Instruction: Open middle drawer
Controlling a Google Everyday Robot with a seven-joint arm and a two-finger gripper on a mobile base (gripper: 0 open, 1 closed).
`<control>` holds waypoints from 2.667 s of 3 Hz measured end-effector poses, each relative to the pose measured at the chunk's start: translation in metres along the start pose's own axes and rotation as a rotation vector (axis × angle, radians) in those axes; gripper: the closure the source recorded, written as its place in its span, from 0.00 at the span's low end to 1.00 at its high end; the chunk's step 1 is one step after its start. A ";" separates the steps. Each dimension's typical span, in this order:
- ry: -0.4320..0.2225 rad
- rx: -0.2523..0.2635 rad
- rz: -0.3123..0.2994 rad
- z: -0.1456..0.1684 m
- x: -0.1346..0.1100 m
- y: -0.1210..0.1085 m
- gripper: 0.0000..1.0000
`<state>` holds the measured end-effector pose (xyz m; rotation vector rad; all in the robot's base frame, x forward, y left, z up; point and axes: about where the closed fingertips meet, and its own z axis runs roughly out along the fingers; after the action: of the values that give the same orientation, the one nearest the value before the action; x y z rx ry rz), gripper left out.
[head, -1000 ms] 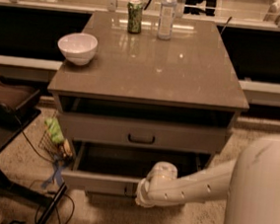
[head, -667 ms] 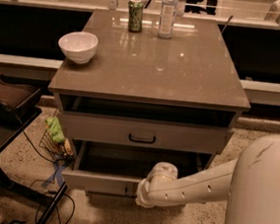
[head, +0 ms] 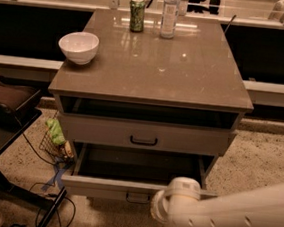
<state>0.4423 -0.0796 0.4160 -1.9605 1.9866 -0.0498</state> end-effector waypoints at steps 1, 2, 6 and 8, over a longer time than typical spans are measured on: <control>0.033 0.074 0.056 -0.071 0.032 0.031 1.00; 0.026 0.181 0.096 -0.149 0.065 0.063 1.00; -0.041 0.237 -0.016 -0.085 0.024 -0.035 1.00; -0.012 0.267 -0.042 -0.043 0.023 -0.094 1.00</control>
Offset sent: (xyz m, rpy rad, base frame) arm -0.1543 -0.1462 0.1768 0.0398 -0.2418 -0.1925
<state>0.5218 -0.1155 0.4765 -1.8255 1.8252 -0.2970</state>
